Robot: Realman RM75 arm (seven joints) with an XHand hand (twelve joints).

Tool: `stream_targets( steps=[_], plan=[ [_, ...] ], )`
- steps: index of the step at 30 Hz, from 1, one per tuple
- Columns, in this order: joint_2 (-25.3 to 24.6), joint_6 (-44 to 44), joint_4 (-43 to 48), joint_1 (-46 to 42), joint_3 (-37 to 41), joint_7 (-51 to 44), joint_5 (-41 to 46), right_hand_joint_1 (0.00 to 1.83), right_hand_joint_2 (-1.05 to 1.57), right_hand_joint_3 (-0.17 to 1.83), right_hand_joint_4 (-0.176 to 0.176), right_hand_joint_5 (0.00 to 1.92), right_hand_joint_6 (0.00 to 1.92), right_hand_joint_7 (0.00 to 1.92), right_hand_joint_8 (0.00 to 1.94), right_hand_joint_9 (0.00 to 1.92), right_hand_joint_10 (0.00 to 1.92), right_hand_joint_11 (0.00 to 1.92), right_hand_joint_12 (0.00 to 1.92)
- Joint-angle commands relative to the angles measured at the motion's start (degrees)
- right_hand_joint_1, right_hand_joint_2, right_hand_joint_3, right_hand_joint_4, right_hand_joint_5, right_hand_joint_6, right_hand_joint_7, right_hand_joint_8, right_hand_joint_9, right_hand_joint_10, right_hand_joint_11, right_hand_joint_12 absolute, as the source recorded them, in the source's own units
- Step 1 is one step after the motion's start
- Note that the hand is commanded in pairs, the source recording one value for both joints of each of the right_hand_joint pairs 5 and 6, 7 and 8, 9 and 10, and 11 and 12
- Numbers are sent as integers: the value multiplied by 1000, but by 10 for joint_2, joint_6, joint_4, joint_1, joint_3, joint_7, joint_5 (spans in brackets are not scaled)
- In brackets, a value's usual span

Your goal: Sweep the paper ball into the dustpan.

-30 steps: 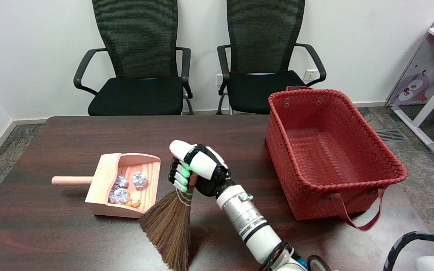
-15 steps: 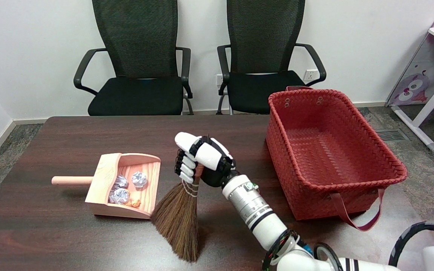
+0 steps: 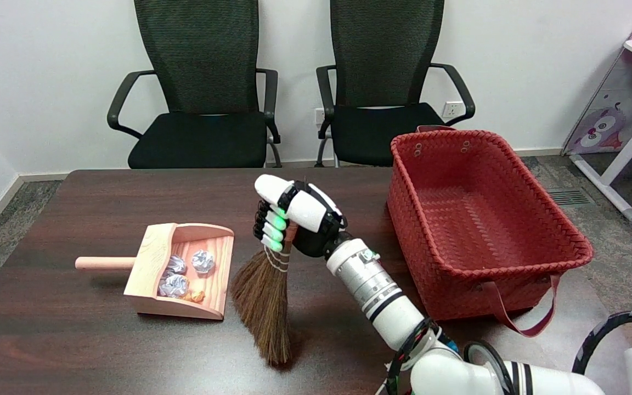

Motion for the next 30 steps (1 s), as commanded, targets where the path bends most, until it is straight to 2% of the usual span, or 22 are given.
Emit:
stream_targets(
  steps=[1,7,13,17,21,26,30],
  plan=[
    [20,-11,-67,13,13,-4,-13,1052,1571,1780,9,1920,1920,1920,1920,1920,1920,1920,1920],
    [32,-11,-77,32,21,-5,-23,1061,1571,1739,8,1920,1920,1920,1920,1920,1920,1920,1920],
    [83,-7,-116,21,50,-41,-30,1069,1571,1726,6,1920,1920,1920,1920,1920,1920,1920,1920],
    [109,-2,-161,-19,85,-128,-3,1069,1571,1777,5,1920,1920,1920,1920,1920,1920,1920,1920],
    [107,11,-196,-58,110,-230,30,1068,1571,1827,5,1920,1920,1920,1920,1920,1920,1920,1920],
    [104,44,-245,-58,84,-441,125,1063,1571,1833,5,1920,1920,1920,1920,1920,1920,1920,1920],
    [105,73,-279,-47,77,-544,175,1063,1571,1833,5,1920,1920,1920,1920,1920,1920,1920,1920]
  ],
)
